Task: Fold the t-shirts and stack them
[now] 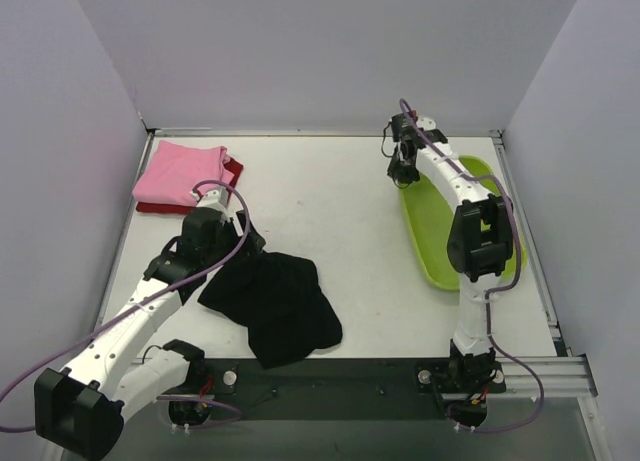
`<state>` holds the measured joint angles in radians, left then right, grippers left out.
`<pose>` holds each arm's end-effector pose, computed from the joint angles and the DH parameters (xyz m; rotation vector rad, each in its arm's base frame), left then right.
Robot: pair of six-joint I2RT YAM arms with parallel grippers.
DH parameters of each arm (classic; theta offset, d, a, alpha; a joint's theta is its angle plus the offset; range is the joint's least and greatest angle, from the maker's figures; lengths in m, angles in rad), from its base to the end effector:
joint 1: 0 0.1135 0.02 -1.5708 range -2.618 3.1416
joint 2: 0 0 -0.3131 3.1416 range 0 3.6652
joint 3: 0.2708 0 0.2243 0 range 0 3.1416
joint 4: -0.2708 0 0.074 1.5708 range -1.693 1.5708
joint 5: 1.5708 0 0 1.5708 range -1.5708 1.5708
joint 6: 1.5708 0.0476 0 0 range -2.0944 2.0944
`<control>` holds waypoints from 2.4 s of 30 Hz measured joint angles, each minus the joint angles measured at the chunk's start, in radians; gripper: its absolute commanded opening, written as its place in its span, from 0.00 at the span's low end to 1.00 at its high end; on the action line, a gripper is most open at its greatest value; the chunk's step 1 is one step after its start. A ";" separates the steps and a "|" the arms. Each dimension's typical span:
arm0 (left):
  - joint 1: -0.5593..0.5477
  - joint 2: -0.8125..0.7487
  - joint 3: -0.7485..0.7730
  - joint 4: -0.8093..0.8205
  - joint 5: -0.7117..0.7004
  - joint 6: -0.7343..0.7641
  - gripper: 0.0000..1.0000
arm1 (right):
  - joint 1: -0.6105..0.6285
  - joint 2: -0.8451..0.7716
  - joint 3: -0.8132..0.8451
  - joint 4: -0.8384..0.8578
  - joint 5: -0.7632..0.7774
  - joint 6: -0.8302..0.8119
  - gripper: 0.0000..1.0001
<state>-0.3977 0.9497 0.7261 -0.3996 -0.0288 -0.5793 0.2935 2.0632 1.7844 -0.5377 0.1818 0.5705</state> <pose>0.1486 -0.0609 0.3078 -0.2197 2.2309 -0.5109 0.4572 0.1292 0.2996 0.4132 2.3427 0.1975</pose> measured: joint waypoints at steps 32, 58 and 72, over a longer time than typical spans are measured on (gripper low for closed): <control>-0.003 0.072 0.000 0.001 0.010 0.012 0.82 | -0.321 0.364 0.463 0.060 -0.283 -0.110 0.81; -0.014 -0.108 -0.069 0.070 0.088 -0.023 0.82 | -0.116 -0.581 -0.448 -0.083 0.109 -0.241 0.82; -0.016 -0.176 -0.113 0.077 0.142 -0.042 0.82 | -0.138 -0.528 -0.567 -0.029 0.161 -0.257 0.81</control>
<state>-0.4137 0.7738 0.6136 -0.3225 0.1135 -0.6209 0.1551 1.5349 1.2171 -0.5667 0.3431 0.3130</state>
